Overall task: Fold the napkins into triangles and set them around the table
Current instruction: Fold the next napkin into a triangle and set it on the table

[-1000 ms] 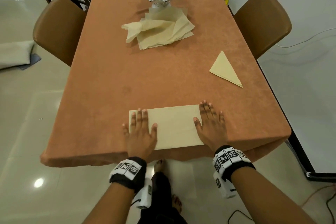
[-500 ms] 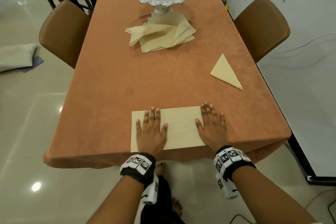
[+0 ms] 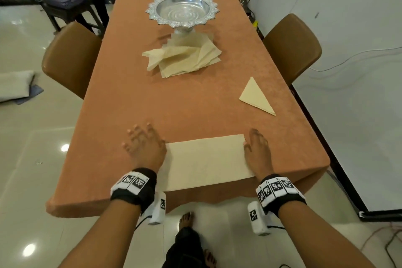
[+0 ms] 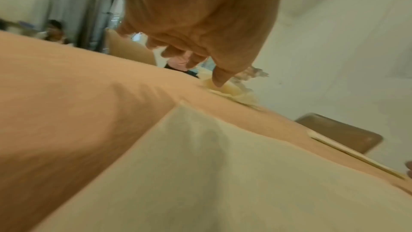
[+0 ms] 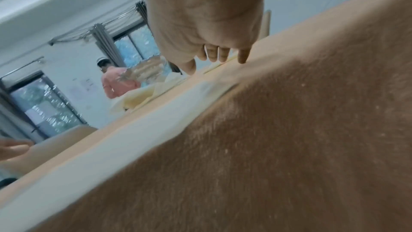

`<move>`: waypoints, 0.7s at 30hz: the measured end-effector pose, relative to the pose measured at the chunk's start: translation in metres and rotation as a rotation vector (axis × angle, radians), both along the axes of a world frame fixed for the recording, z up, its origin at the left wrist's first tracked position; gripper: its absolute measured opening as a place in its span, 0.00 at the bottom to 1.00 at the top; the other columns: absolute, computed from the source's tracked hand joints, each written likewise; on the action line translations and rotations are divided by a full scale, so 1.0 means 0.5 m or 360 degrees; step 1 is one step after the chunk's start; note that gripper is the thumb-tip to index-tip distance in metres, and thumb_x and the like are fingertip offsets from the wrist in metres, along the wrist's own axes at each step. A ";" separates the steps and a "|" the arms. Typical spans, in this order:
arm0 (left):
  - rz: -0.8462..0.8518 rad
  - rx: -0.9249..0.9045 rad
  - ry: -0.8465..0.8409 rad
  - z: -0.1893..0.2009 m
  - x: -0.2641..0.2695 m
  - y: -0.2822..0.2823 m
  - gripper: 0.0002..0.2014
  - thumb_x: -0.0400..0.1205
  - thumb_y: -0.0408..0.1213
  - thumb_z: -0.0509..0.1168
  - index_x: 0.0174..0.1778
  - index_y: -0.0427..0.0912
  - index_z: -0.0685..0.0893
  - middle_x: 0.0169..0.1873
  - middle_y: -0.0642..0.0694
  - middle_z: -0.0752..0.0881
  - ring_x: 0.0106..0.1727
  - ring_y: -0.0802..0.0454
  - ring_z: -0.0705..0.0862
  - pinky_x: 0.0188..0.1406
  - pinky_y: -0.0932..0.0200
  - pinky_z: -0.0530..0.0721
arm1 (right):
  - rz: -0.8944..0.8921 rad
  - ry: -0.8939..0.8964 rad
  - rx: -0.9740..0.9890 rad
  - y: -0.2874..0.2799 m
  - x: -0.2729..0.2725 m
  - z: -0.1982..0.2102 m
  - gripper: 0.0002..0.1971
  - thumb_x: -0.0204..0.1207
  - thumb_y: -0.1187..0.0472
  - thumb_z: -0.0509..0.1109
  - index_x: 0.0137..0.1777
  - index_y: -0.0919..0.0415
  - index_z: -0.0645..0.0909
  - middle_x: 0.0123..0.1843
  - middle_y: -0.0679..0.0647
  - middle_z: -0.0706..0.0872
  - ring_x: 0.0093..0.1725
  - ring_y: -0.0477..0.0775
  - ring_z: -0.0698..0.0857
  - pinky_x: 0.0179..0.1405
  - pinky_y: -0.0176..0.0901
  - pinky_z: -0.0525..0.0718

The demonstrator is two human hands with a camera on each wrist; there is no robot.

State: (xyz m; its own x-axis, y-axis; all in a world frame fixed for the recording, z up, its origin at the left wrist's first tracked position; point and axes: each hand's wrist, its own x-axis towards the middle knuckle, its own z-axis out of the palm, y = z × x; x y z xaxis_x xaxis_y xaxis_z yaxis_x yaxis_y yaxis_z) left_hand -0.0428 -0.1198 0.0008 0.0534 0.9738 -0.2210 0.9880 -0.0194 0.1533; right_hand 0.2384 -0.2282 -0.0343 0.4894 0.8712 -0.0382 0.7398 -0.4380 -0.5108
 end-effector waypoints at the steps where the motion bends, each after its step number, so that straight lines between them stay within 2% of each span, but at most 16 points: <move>1: -0.0272 0.0102 -0.0029 0.011 0.033 0.017 0.30 0.87 0.49 0.50 0.83 0.44 0.52 0.83 0.37 0.54 0.83 0.37 0.53 0.77 0.33 0.54 | -0.0083 -0.0001 0.0022 0.001 0.010 0.010 0.23 0.81 0.64 0.61 0.76 0.64 0.67 0.75 0.62 0.72 0.73 0.62 0.69 0.70 0.56 0.70; 3: -0.0736 0.0170 -0.0108 0.033 0.111 0.044 0.26 0.86 0.44 0.53 0.81 0.47 0.61 0.80 0.44 0.65 0.79 0.44 0.64 0.75 0.43 0.64 | -0.0135 -0.0037 -0.0036 0.007 0.026 0.026 0.17 0.80 0.66 0.61 0.68 0.61 0.77 0.68 0.59 0.79 0.67 0.61 0.74 0.64 0.55 0.75; 5: -0.1044 0.0138 -0.0120 0.044 0.189 0.061 0.22 0.86 0.44 0.54 0.79 0.50 0.67 0.75 0.48 0.73 0.74 0.46 0.72 0.69 0.48 0.70 | -0.0150 -0.0082 -0.0069 0.011 0.033 0.039 0.14 0.80 0.65 0.61 0.60 0.57 0.83 0.62 0.55 0.83 0.62 0.58 0.77 0.60 0.52 0.75; 10: -0.1568 -0.0014 -0.0028 0.019 0.331 0.071 0.21 0.86 0.44 0.57 0.77 0.53 0.70 0.70 0.48 0.77 0.69 0.46 0.73 0.61 0.49 0.73 | -0.0295 0.0050 -0.0246 -0.027 0.028 0.060 0.08 0.76 0.63 0.64 0.48 0.51 0.83 0.48 0.49 0.88 0.48 0.53 0.83 0.44 0.43 0.77; 13: -0.1792 -0.0036 0.0032 0.002 0.382 0.068 0.21 0.85 0.49 0.59 0.76 0.55 0.71 0.68 0.49 0.78 0.67 0.47 0.73 0.54 0.53 0.72 | -0.0414 0.0128 -0.0387 -0.067 0.020 0.065 0.05 0.74 0.62 0.65 0.41 0.51 0.79 0.43 0.51 0.87 0.45 0.55 0.84 0.41 0.44 0.78; 16: -0.1923 -0.0029 0.0085 -0.017 0.403 0.066 0.22 0.84 0.52 0.61 0.74 0.56 0.73 0.65 0.48 0.78 0.66 0.47 0.74 0.53 0.53 0.72 | -0.0531 0.0240 -0.0450 -0.097 0.019 0.062 0.03 0.73 0.60 0.68 0.39 0.57 0.80 0.38 0.52 0.86 0.42 0.54 0.84 0.38 0.44 0.77; 19: -0.1922 -0.0021 0.0031 -0.026 0.410 0.070 0.19 0.83 0.50 0.63 0.69 0.53 0.77 0.61 0.48 0.79 0.63 0.47 0.76 0.50 0.54 0.71 | -0.0595 0.0356 -0.0440 -0.112 0.018 0.059 0.10 0.73 0.55 0.72 0.34 0.55 0.76 0.31 0.47 0.82 0.35 0.48 0.81 0.29 0.40 0.73; 21: -0.1921 -0.0037 -0.0046 -0.028 0.414 0.071 0.13 0.82 0.49 0.65 0.60 0.51 0.82 0.56 0.49 0.82 0.60 0.48 0.78 0.46 0.56 0.69 | -0.0605 0.0416 -0.0415 -0.114 0.010 0.057 0.13 0.70 0.54 0.75 0.33 0.55 0.74 0.29 0.45 0.79 0.32 0.46 0.79 0.28 0.38 0.70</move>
State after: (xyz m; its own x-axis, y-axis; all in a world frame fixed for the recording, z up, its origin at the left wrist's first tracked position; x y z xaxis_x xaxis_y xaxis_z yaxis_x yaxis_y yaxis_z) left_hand 0.1644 -0.0846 -0.0132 0.9313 0.2891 -0.2218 0.3317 -0.9246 0.1875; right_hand 0.2433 -0.2852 -0.0056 0.7140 0.5797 -0.3926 0.3669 -0.7874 -0.4953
